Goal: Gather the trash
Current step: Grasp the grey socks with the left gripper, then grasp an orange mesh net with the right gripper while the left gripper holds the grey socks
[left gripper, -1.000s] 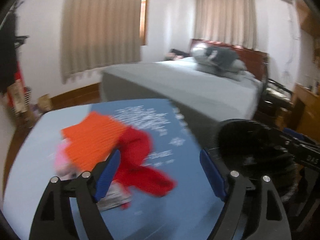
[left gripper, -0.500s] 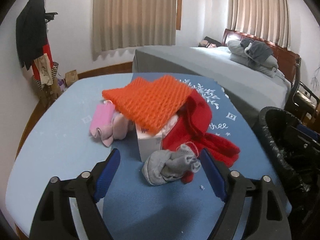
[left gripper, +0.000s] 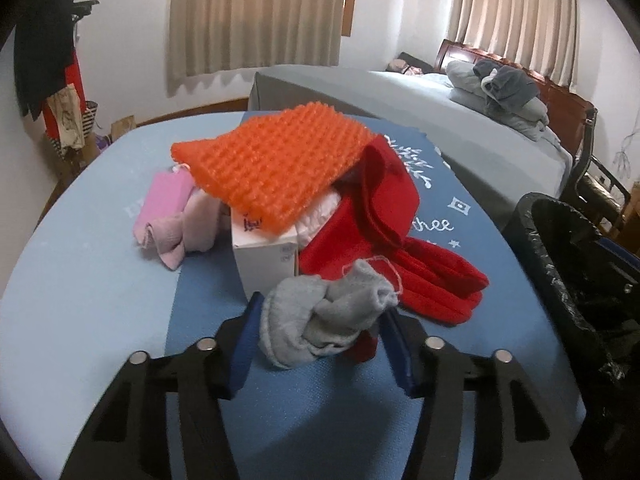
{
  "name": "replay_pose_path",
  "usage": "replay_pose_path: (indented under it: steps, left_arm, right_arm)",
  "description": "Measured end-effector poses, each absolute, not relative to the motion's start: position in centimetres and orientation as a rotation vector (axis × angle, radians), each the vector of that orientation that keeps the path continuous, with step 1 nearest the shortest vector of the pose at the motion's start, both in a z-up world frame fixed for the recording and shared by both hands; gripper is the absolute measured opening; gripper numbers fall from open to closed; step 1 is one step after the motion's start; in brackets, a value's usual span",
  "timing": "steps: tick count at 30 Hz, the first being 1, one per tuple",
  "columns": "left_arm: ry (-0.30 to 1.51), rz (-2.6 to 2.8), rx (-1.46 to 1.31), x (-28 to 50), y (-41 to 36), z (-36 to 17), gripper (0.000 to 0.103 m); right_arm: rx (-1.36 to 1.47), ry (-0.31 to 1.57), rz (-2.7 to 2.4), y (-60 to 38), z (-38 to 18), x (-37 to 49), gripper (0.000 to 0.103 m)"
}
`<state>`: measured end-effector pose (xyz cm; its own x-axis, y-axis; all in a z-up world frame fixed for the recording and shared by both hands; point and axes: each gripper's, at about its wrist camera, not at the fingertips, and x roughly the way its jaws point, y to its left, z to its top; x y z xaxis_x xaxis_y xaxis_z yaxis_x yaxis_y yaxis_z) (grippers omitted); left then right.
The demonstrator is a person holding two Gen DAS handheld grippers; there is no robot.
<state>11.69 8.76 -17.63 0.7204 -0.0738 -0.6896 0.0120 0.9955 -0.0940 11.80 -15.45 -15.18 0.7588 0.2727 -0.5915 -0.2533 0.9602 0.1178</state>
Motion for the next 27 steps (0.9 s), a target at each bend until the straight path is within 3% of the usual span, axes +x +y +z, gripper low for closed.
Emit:
replay_pose_path:
  steps: [4, 25, 27]
  left_arm:
    - [0.751, -0.054, -0.097, 10.9, 9.4, -16.8, 0.047]
    - [0.594, 0.091, -0.100, 9.1, 15.8, -11.2, 0.046]
    - [0.589, 0.108, -0.108, 9.4, 16.6, -11.1, 0.046]
  right_arm:
    - [0.022, 0.642, 0.294, -15.1, -14.9, 11.8, 0.095]
    - [0.021, 0.607, 0.414, -6.8, -12.3, 15.2, 0.094]
    - [0.017, 0.617, 0.434, -5.5, -12.3, 15.7, 0.091]
